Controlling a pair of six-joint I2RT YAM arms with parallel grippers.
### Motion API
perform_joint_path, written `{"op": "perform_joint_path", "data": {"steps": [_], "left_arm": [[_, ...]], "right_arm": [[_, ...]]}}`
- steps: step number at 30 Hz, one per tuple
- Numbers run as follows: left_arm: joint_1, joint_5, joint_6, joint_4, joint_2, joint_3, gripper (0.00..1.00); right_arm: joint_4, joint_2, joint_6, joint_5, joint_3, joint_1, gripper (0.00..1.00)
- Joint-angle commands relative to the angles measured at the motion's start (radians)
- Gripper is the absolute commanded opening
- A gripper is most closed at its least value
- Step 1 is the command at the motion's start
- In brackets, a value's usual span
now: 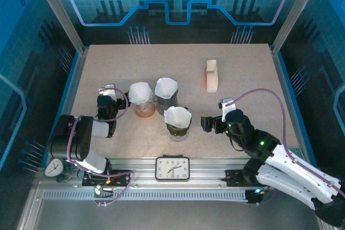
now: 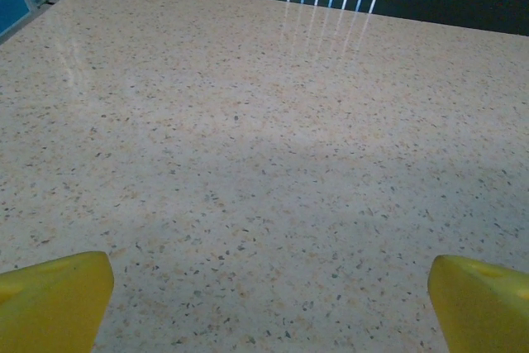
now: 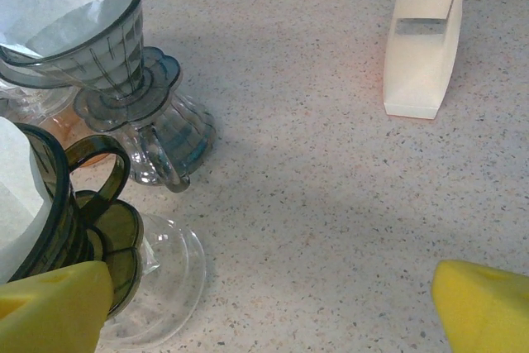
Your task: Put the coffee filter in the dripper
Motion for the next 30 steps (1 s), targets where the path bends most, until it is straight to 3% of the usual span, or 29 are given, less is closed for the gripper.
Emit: {"op": "perform_joint_path", "data": {"steps": [1,4,12,14,18,22,26,30], "left_arm": [[-0.007,0.041,0.035,0.035,0.001,0.005,0.99],[-0.019,0.002,0.042,0.083,0.004,-0.017,0.99],[-0.008,0.022,0.029,-0.024,0.002,0.038,0.99],[-0.016,-0.025,0.03,-0.011,0.004,0.03,0.99],[-0.024,-0.058,0.026,-0.017,0.005,0.038,0.99],[-0.025,-0.062,0.027,-0.017,0.005,0.035,0.99],[-0.028,-0.089,0.02,0.007,0.004,0.022,0.99],[-0.028,-0.09,0.02,0.006,0.004,0.023,0.99]], "right_arm": [[0.0,-0.012,-0.001,0.035,-0.002,-0.016,1.0],[0.007,-0.012,-0.004,0.043,-0.005,-0.016,1.0],[0.008,-0.011,-0.024,0.043,0.005,-0.016,1.0],[0.009,-0.012,-0.023,0.052,0.006,-0.017,1.0],[0.013,-0.011,0.034,0.127,0.0,-0.017,1.0],[0.062,0.01,-0.004,0.181,-0.006,-0.029,1.0],[0.085,0.078,-0.05,0.212,0.006,-0.107,1.0],[0.158,0.141,-0.131,0.176,-0.009,-0.258,1.0]]}}
